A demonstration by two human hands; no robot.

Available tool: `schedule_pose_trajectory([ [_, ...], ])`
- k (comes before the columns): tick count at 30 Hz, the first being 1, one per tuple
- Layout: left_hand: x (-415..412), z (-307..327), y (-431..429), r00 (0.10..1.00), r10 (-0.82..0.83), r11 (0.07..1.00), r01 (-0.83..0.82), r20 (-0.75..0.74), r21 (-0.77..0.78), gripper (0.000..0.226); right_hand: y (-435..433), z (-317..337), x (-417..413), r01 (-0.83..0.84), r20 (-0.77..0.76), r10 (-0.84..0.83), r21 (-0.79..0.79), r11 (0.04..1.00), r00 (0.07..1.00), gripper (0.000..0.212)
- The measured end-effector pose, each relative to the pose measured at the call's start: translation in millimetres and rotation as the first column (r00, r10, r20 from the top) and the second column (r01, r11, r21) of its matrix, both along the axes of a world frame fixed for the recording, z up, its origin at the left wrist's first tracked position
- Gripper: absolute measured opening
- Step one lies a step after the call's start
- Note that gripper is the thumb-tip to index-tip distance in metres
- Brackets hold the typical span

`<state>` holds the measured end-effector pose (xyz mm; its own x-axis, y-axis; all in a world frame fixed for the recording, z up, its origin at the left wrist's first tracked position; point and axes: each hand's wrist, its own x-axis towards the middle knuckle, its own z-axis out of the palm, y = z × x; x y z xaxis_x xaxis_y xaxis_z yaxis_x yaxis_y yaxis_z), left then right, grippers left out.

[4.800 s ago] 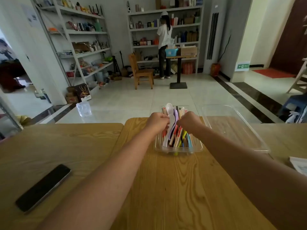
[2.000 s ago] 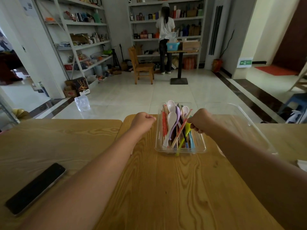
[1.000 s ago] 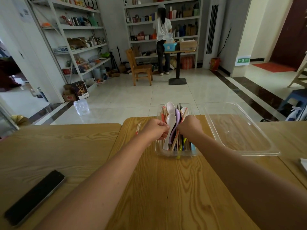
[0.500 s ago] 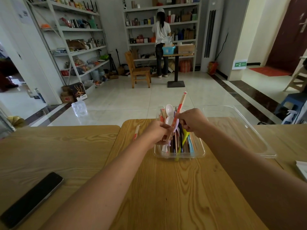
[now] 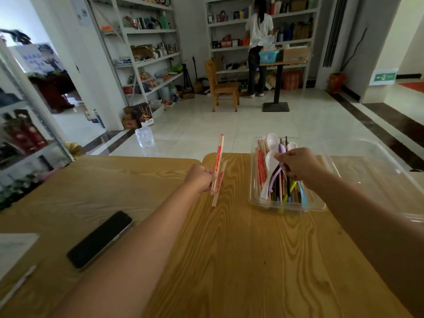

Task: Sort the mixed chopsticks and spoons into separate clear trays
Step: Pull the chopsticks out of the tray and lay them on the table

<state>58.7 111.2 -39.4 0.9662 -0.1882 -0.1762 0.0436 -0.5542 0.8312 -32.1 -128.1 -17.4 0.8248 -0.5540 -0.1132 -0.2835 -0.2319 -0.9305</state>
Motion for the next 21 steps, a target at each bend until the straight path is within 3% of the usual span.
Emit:
schedule_pose_trajectory([
  [7,8.8,-30.7,20.2,0.999,0.039,0.976,-0.032,-0.025,0.216,0.024,4.5,-4.6,4.7,-0.015,-0.026,0.014,-0.070,0.997,1.000,0.019],
  [10,8.7,-36.8,21.0,1.000,0.023,0.956,-0.023,0.003,0.294,0.015,2.0,-7.4,5.2,-0.007,-0.036,0.004,-0.076,0.997,0.999,0.019],
  [13,5.5,-34.1,15.6,1.000,-0.003,0.946,-0.004,0.019,0.323,0.008,-0.8,-7.0,3.1,0.001,-0.044,-0.004,-0.089,0.996,0.999,0.019],
  [21,2.1,-39.4,-7.9,0.998,-0.066,0.936,0.058,0.010,0.347,0.016,-13.4,-0.4,-1.8,0.103,-0.010,-0.105,-0.133,0.986,0.994,0.024],
])
